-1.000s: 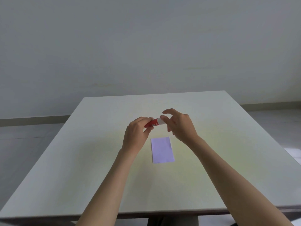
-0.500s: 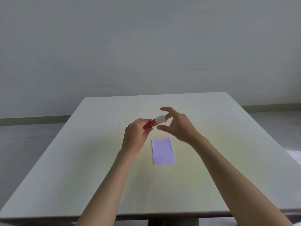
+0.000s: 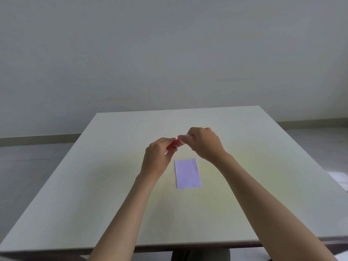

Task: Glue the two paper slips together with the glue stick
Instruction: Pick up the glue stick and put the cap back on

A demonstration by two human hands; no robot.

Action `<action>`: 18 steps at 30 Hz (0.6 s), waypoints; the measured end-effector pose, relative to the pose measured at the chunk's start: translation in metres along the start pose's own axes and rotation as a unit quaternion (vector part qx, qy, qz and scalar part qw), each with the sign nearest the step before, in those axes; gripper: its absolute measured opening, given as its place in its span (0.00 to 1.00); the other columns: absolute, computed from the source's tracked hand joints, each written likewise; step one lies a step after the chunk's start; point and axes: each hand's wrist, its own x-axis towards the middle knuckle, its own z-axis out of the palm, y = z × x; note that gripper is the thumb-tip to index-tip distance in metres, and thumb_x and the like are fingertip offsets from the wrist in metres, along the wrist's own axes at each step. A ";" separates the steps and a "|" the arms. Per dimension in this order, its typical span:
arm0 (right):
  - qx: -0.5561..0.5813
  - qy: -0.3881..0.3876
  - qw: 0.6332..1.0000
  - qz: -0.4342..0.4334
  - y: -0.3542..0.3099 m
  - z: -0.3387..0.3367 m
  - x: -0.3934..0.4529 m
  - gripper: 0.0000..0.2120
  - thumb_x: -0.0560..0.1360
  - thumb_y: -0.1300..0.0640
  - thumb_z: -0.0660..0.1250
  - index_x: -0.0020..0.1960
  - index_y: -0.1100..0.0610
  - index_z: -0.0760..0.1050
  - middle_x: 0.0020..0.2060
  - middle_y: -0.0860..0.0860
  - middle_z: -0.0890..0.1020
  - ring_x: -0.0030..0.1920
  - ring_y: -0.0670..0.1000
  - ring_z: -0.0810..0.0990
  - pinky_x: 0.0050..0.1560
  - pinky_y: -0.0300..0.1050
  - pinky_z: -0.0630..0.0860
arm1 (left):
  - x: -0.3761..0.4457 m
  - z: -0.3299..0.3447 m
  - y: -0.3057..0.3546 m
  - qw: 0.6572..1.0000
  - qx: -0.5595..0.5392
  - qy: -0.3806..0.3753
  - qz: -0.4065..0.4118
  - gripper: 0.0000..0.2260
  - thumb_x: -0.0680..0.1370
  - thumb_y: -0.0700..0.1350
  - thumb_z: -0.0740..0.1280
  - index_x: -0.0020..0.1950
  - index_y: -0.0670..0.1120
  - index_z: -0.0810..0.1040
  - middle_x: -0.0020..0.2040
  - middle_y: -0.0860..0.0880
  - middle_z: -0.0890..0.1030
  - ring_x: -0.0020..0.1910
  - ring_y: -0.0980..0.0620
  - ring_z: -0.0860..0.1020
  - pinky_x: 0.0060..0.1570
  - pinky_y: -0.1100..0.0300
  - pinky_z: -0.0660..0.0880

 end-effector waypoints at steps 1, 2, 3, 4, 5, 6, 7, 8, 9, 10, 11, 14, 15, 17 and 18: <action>-0.019 0.011 1.000 0.019 0.000 0.001 0.000 0.25 0.74 0.38 0.60 0.37 0.61 0.75 0.28 0.53 0.77 0.32 0.55 0.73 0.30 0.43 0.65 | 0.000 0.000 0.000 1.000 0.001 0.000 0.002 0.11 0.74 0.40 0.70 0.56 0.45 0.81 0.47 0.48 0.84 0.37 0.51 0.77 0.40 0.62 0.71; -0.031 0.021 0.999 0.032 0.000 0.001 0.000 0.30 0.74 0.35 0.57 0.35 0.62 0.74 0.29 0.54 0.78 0.32 0.57 0.74 0.30 0.43 0.65 | 0.000 0.001 0.000 1.000 0.001 0.001 0.002 0.11 0.74 0.40 0.70 0.56 0.44 0.81 0.47 0.48 0.84 0.38 0.50 0.78 0.41 0.61 0.73; -0.031 0.027 0.998 0.041 0.001 0.000 -0.001 0.32 0.74 0.34 0.55 0.36 0.63 0.75 0.30 0.55 0.80 0.34 0.58 0.75 0.31 0.44 0.67 | 0.000 0.001 -0.001 1.000 -0.001 0.004 0.002 0.11 0.74 0.40 0.70 0.56 0.44 0.80 0.47 0.48 0.84 0.39 0.50 0.78 0.42 0.60 0.74; -0.025 0.031 0.998 0.049 0.002 -0.001 -0.002 0.33 0.74 0.33 0.53 0.37 0.63 0.75 0.32 0.56 0.81 0.35 0.58 0.77 0.33 0.44 0.68 | 0.001 0.000 -0.003 1.000 -0.003 0.009 -0.001 0.11 0.74 0.40 0.70 0.55 0.44 0.81 0.47 0.48 0.84 0.38 0.50 0.77 0.42 0.59 0.74; -0.017 0.036 0.998 0.057 0.005 -0.003 -0.003 0.33 0.75 0.33 0.52 0.37 0.62 0.75 0.32 0.55 0.81 0.36 0.58 0.77 0.33 0.44 0.68 | 0.002 0.000 -0.006 1.000 -0.009 0.016 -0.006 0.10 0.73 0.40 0.70 0.55 0.45 0.81 0.46 0.48 0.84 0.38 0.51 0.77 0.42 0.59 0.75; -0.010 0.041 0.997 0.062 0.008 -0.004 -0.005 0.32 0.75 0.33 0.51 0.38 0.61 0.76 0.31 0.55 0.80 0.36 0.58 0.77 0.33 0.44 0.68 | 0.003 0.000 -0.009 0.999 -0.020 0.026 -0.017 0.10 0.73 0.40 0.70 0.54 0.45 0.81 0.46 0.48 0.84 0.38 0.51 0.77 0.43 0.58 0.75; -0.004 0.044 0.997 0.067 0.011 -0.005 -0.007 0.31 0.75 0.34 0.51 0.38 0.60 0.76 0.31 0.55 0.80 0.36 0.58 0.77 0.33 0.43 0.68 | 0.004 0.000 -0.013 0.998 -0.041 0.037 -0.036 0.09 0.73 0.40 0.70 0.53 0.45 0.81 0.46 0.48 0.84 0.39 0.50 0.79 0.43 0.58 0.76; 0.000 0.044 0.997 0.070 0.016 -0.006 -0.009 0.30 0.76 0.35 0.51 0.38 0.60 0.76 0.31 0.55 0.80 0.37 0.57 0.77 0.34 0.44 0.69 | 0.006 0.000 -0.016 0.994 -0.071 0.050 -0.062 0.09 0.73 0.40 0.70 0.53 0.44 0.80 0.47 0.47 0.84 0.41 0.50 0.81 0.44 0.59 0.77; 0.004 0.040 0.996 0.075 0.020 -0.007 -0.012 0.29 0.76 0.36 0.52 0.39 0.59 0.77 0.31 0.54 0.81 0.37 0.57 0.78 0.35 0.44 0.70 | 0.007 0.001 -0.020 0.989 -0.102 0.061 -0.092 0.09 0.73 0.40 0.70 0.53 0.44 0.80 0.47 0.47 0.84 0.42 0.52 0.82 0.44 0.63 0.76; 0.005 0.033 0.996 0.081 0.025 -0.008 -0.015 0.28 0.77 0.37 0.52 0.40 0.58 0.77 0.31 0.53 0.81 0.38 0.57 0.79 0.36 0.44 0.71 | 0.009 0.002 -0.024 0.983 -0.125 0.072 -0.117 0.08 0.74 0.40 0.70 0.53 0.43 0.79 0.47 0.46 0.84 0.42 0.54 0.83 0.43 0.69 0.74; 0.005 0.020 0.996 0.087 0.029 -0.007 -0.019 0.27 0.77 0.37 0.52 0.40 0.57 0.78 0.31 0.52 0.80 0.38 0.57 0.79 0.37 0.45 0.71 | 0.010 0.003 -0.028 0.978 -0.137 0.080 -0.134 0.07 0.74 0.40 0.69 0.52 0.43 0.79 0.46 0.46 0.84 0.40 0.57 0.83 0.40 0.75 0.72; -0.002 -0.025 0.994 0.108 0.041 -0.002 -0.030 0.23 0.77 0.38 0.53 0.37 0.53 0.75 0.31 0.48 0.78 0.39 0.56 0.79 0.36 0.44 0.70 | 0.013 0.008 -0.041 0.972 -0.142 0.087 -0.163 0.05 0.75 0.40 0.67 0.50 0.43 0.77 0.43 0.46 0.83 0.38 0.58 0.82 0.37 0.78 0.69; -0.003 -0.033 0.993 0.114 0.045 0.000 -0.034 0.21 0.77 0.39 0.54 0.34 0.50 0.72 0.31 0.47 0.77 0.38 0.55 0.78 0.35 0.43 0.69 | 0.014 0.010 -0.045 0.973 -0.137 0.084 -0.168 0.05 0.76 0.39 0.66 0.50 0.42 0.77 0.43 0.46 0.83 0.39 0.56 0.82 0.36 0.78 0.69; -0.011 -0.044 0.991 0.122 0.050 0.003 -0.040 0.21 0.77 0.40 0.55 0.30 0.48 0.67 0.29 0.46 0.75 0.36 0.55 0.75 0.32 0.42 0.66 | 0.013 0.016 -0.053 0.974 -0.119 0.073 -0.179 0.04 0.76 0.39 0.66 0.50 0.42 0.77 0.44 0.47 0.82 0.39 0.57 0.80 0.36 0.77 0.68; -0.014 -0.049 0.991 0.125 0.054 0.005 -0.042 0.20 0.77 0.40 0.56 0.31 0.48 0.68 0.28 0.45 0.75 0.36 0.54 0.75 0.32 0.42 0.66 | 0.012 0.018 -0.056 0.974 -0.110 0.070 -0.184 0.04 0.76 0.39 0.66 0.50 0.41 0.77 0.44 0.48 0.81 0.37 0.60 0.78 0.35 0.77 0.67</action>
